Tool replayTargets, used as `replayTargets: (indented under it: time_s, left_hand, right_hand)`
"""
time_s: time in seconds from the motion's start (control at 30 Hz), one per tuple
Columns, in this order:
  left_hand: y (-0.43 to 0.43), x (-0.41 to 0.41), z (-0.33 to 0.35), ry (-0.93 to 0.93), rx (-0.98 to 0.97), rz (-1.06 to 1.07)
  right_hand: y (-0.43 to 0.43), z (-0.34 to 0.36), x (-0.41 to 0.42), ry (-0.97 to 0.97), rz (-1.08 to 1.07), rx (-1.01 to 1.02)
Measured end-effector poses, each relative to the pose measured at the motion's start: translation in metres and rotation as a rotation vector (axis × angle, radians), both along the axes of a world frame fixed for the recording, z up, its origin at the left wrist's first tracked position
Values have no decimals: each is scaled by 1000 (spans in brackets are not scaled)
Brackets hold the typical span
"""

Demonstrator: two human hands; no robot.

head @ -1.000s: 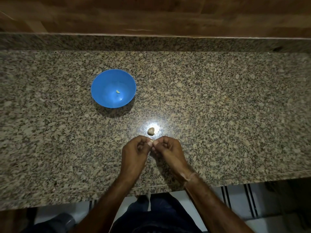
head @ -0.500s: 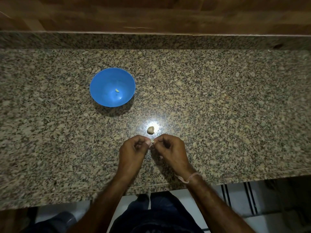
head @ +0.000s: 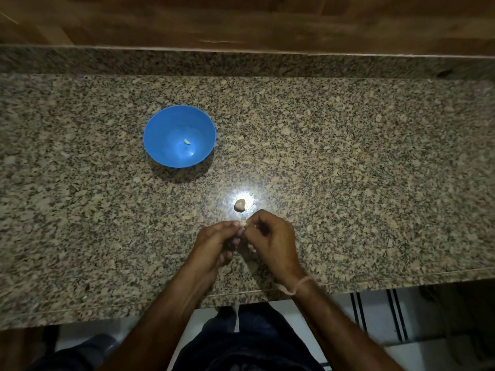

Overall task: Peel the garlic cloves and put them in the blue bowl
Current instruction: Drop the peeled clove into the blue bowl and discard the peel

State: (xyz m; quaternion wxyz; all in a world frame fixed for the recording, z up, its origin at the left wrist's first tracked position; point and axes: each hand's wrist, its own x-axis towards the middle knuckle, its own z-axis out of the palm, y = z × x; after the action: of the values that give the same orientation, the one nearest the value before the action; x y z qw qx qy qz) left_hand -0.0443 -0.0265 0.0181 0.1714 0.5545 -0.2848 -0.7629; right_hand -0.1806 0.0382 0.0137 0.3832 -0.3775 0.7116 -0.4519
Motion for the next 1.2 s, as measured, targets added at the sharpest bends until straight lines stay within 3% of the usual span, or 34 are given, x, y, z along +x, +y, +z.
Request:
replayTargets:
  time_s: [0.1, 0.2, 0.47, 0.53, 0.67, 1.0, 1.2]
  left_hand:
    - [1, -4, 0, 13, 171, 73]
    - [1, -7, -1, 14, 198, 117]
    - [6, -6, -14, -163, -163, 73]
    - [7, -8, -13, -211, -280, 33]
    - [6, -8, -14, -329, -480, -104]
    - [12, -8, -14, -455, -660, -250]
    - [14, -8, -9, -394, -672, -157]
  right_hand:
    - [-1, -4, -1, 290, 79, -70]
    - [0, -8, -4, 371, 94, -79]
    - [9, -25, -11, 636, 138, 39]
    - [10, -26, -11, 542, 120, -15]
    - [4, -15, -7, 121, 63, -63]
    - [1, -8, -1, -37, -72, -13]
    - [5, -12, -4, -99, -101, 21]
